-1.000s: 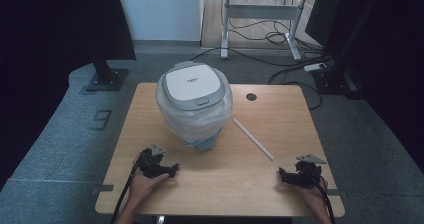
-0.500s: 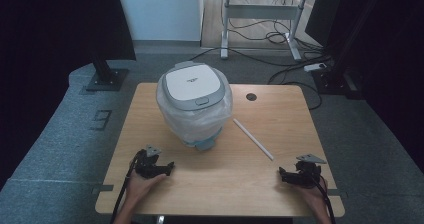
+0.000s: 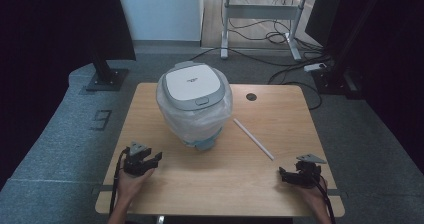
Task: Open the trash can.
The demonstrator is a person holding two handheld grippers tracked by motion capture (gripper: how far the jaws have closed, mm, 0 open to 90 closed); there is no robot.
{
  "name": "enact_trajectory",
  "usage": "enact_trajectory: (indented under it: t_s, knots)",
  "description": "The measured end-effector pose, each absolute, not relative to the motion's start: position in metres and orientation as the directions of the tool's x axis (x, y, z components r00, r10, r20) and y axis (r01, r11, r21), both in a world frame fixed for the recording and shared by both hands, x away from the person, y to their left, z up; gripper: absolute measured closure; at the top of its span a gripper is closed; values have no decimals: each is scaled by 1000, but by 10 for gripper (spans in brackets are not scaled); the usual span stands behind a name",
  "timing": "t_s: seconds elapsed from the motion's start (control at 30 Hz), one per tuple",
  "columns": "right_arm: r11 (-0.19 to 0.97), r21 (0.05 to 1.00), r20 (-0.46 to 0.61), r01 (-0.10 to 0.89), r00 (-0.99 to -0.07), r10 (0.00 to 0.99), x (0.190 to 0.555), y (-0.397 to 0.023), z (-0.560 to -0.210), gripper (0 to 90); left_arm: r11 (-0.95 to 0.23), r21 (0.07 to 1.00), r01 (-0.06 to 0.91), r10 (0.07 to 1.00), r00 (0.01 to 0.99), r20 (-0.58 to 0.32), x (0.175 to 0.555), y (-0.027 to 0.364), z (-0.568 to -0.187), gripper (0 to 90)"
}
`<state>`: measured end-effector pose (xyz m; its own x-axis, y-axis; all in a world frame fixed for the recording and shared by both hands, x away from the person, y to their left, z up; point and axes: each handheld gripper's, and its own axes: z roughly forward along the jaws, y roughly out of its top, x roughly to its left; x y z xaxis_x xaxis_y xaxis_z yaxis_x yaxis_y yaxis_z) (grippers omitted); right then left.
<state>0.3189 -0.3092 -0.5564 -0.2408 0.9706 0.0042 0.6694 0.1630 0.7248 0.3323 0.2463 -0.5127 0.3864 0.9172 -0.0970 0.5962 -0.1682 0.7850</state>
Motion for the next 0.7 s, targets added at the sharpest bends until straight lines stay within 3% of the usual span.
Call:
enact_trajectory:
  t_s: [0.27, 0.7]
  knots:
    - [162, 725, 4, 669, -240, 971, 319, -309, -556, 37, -119, 838, 532, 901, 413, -135, 325, 249, -491, 732]
    - [160, 726, 4, 669, -237, 971, 319, -309, -556, 43, -93, 887, 453, 871, 468, -148, 318, 245, -456, 883]
